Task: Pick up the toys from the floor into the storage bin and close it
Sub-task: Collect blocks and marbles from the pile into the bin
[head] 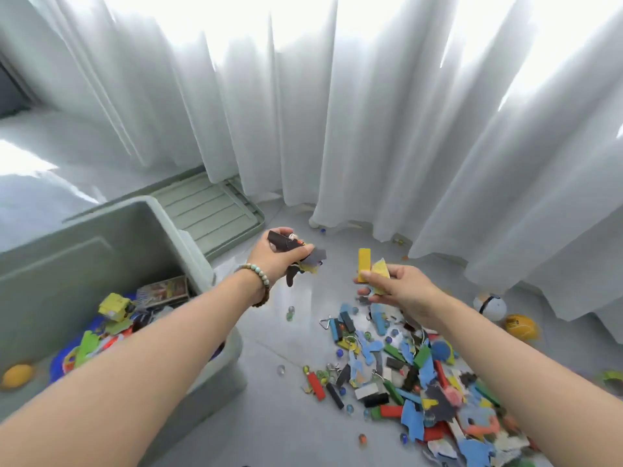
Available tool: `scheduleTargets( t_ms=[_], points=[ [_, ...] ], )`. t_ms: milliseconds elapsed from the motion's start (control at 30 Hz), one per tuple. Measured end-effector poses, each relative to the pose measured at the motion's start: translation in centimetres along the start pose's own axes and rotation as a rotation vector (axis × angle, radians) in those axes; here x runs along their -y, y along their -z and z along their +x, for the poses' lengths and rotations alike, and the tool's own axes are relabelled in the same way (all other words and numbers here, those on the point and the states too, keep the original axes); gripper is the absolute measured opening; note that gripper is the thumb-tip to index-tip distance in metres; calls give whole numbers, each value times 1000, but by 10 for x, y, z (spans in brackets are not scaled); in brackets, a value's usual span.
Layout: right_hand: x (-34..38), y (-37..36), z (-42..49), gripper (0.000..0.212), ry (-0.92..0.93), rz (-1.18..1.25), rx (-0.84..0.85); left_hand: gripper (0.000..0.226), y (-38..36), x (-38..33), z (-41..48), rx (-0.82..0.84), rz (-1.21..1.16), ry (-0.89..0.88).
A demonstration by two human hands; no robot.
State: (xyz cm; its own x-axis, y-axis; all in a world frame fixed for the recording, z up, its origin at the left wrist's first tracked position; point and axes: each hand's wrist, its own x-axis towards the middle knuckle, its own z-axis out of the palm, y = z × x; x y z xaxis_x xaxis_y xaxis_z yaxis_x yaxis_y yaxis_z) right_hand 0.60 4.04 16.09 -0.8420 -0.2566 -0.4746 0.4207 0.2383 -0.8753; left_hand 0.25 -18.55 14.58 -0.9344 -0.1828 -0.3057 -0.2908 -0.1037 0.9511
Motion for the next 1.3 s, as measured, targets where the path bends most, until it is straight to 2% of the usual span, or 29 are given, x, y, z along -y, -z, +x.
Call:
scheduleTargets(
  t_ms=[100, 200, 333, 433, 567, 633, 700, 733, 867, 1033, 1167, 1300],
  points=[
    [47, -49, -20, 21, 57, -8, 72, 38, 65, -37, -30, -73, 12, -30],
    [67, -114, -31, 19, 10, -45, 185, 44, 146, -41, -65, -204, 60, -16],
    [55, -213, -30, 14, -105, -230, 362, 38, 243, -6, -107, -428, 218, 159],
    [45, -273, -23, 17, -147, -323, 371, 35, 294, 46, -114, -546, -6, 305],
    [39, -310, -4, 28, -141, -214, 259, 39, 296, 51, -113, -571, -133, 309],
    [35, -309, 3, 39, -52, -429, 189, 48, 295, 44, -109, -572, -51, 307],
    [34, -302, 1, 50, 45, -655, 176, 60, 300, 40, -108, -597, 137, 326],
    [35, -297, -2, 51, 77, -692, 191, 62, 302, 38, -109, -594, 241, 325],
    [46, -277, -12, 46, 75, -593, 301, 60, 291, 26, -111, -505, 653, 268],
    [66, -233, -24, 35, 112, -473, 300, 56, 228, -17, -107, -334, 899, 28],
    [69, -163, -26, 37, 190, -669, 156, 54, 155, -47, -100, -223, 1075, -227],
    [39, -74, -31, 47, 101, -832, 65, 53, 76, -48, -85, -86, 1136, -369]
  ],
)
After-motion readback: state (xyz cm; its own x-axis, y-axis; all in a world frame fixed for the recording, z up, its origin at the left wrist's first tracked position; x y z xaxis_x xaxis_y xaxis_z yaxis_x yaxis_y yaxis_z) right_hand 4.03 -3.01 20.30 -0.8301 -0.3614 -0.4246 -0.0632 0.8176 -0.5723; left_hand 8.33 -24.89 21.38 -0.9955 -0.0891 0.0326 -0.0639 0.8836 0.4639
